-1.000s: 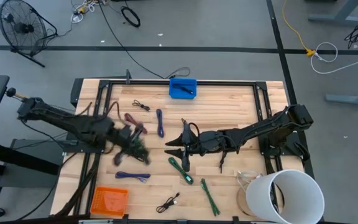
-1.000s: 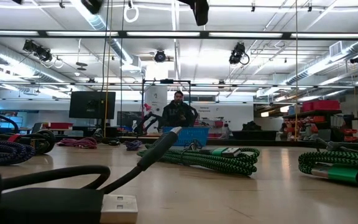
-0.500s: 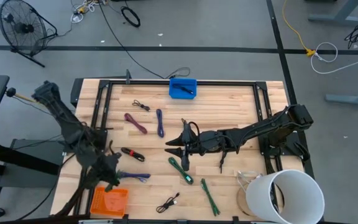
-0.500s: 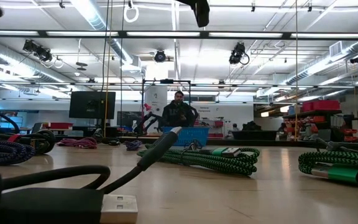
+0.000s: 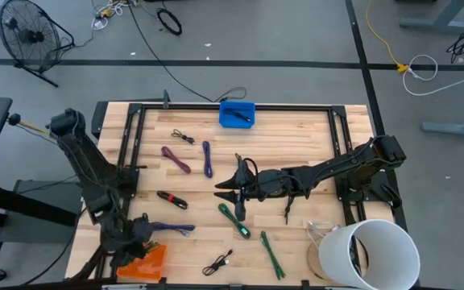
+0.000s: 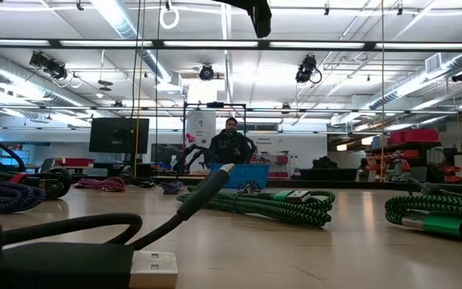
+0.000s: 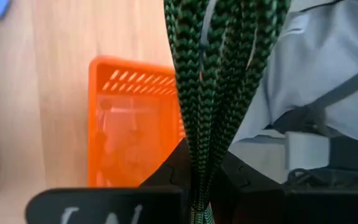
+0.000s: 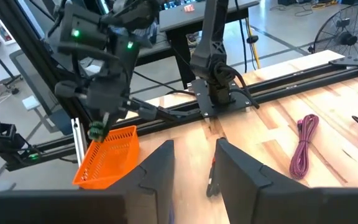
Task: Pick & Place USB Port
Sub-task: Put the green black charger cable into the orange bin
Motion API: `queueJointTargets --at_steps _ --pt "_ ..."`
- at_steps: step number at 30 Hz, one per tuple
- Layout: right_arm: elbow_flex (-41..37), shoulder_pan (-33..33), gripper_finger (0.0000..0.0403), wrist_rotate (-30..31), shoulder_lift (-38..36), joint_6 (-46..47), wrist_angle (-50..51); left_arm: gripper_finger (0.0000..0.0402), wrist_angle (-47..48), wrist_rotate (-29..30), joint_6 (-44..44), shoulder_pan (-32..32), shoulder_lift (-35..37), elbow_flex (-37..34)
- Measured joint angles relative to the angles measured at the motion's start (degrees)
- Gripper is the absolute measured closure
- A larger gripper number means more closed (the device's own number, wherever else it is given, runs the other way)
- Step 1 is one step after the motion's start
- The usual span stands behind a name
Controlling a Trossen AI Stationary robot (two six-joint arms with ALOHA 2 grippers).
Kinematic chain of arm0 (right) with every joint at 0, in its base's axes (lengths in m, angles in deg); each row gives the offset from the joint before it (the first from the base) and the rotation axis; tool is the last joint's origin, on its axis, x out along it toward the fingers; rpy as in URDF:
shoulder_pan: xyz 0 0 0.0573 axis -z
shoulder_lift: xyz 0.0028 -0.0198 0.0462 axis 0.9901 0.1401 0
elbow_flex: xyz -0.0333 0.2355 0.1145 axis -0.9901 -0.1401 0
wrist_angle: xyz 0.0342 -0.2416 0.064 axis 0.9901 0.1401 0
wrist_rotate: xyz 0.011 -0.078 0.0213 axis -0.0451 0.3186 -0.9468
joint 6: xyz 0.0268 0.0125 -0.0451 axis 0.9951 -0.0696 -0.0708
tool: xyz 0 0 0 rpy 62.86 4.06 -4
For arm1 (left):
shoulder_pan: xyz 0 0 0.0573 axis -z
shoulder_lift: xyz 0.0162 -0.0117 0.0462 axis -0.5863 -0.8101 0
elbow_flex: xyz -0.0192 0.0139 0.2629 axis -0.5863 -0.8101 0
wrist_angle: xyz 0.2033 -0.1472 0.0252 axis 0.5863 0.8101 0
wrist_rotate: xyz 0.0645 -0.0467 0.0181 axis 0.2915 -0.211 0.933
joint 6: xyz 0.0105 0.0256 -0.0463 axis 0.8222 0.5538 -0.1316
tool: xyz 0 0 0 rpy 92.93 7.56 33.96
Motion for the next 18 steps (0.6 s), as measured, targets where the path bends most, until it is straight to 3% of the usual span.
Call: queueJointTargets --at_steps 18 --pt "0.0 0.0 0.0287 0.0 0.0 0.0 0.5 0.0371 -0.3 -0.4 -10.3 1.4 -5.1 0.4"
